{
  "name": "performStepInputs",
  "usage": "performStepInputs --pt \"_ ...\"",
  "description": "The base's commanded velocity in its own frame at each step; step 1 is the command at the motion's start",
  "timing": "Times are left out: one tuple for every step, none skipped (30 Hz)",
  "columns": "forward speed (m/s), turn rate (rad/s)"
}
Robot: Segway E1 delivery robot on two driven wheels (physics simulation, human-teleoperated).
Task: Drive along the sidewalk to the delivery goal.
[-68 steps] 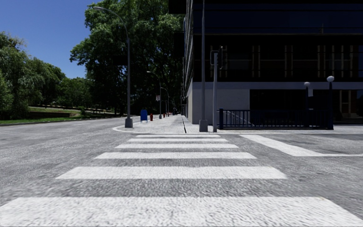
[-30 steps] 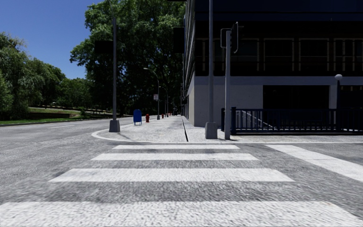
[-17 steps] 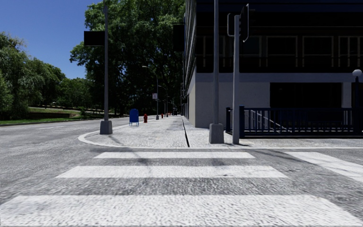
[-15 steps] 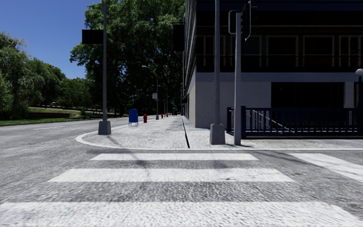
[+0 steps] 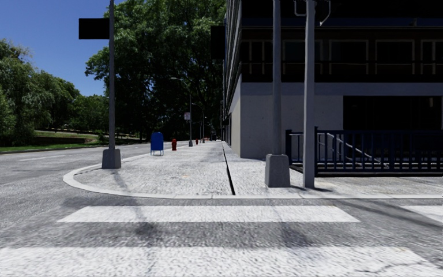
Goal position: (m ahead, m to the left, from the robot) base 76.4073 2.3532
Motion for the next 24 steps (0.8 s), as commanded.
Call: performStepInputs --pt "2.0 0.0" --pt "2.0 0.0" --pt "2.0 0.0" --pt "2.0 0.0" --pt "2.0 0.0" --pt "2.0 0.0" --pt "2.0 0.0" --pt "2.0 0.0" --pt "2.0 0.0" --pt "2.0 0.0" --pt "2.0 0.0" --pt "2.0 0.0" --pt "2.0 0.0" --pt "2.0 0.0" --pt "2.0 0.0" --pt "2.0 0.0" --pt "2.0 0.0" --pt "2.0 0.0" --pt "2.0 0.0" --pt "2.0 0.0" --pt "2.0 0.0" --pt "2.0 0.0" --pt "2.0 0.0" --pt "2.0 0.0"
